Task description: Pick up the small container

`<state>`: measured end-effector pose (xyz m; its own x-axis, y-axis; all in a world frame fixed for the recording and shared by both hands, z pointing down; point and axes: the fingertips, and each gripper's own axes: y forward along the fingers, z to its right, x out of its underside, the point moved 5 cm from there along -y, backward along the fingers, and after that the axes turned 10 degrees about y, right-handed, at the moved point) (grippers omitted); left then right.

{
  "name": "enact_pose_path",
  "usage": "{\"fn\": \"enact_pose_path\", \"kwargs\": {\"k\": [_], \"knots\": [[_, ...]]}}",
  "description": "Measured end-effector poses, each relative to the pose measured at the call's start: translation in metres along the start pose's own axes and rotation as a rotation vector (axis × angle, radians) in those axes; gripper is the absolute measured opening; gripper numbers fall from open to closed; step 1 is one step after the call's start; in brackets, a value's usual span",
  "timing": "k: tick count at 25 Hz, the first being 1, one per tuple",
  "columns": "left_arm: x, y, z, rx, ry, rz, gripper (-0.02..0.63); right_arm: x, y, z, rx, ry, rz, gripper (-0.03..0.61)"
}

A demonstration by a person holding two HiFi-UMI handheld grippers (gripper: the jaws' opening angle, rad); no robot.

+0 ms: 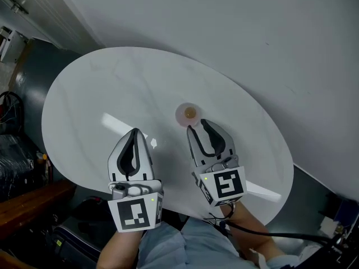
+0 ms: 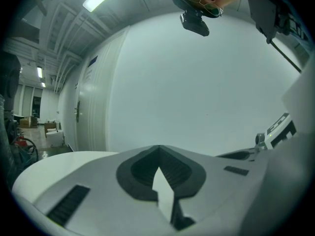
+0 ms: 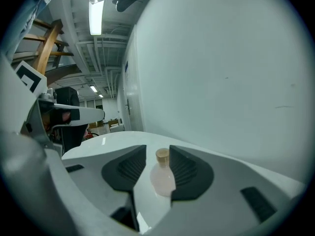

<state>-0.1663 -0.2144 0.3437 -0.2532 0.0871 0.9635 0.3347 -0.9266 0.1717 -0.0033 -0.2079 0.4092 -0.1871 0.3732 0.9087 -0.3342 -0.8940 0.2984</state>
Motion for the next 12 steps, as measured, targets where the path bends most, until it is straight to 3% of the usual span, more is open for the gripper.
{"fn": "enact_pose_path", "kwargs": {"k": [1,4,12], "knots": [[0.002,0.003,0.000,0.004,-0.001,-0.006,-0.002,0.000,0.003,0.000,-0.007,-0.002,-0.003,0.161],[0.008,0.011,-0.001,0.013,-0.004,-0.025,-0.002,0.004,0.011,0.003,0.001,-0.005,-0.010,0.192],[0.024,0.026,-0.014,0.013,-0.016,-0.084,-0.002,0.011,0.034,0.009,0.026,0.004,-0.035,0.201]]}}
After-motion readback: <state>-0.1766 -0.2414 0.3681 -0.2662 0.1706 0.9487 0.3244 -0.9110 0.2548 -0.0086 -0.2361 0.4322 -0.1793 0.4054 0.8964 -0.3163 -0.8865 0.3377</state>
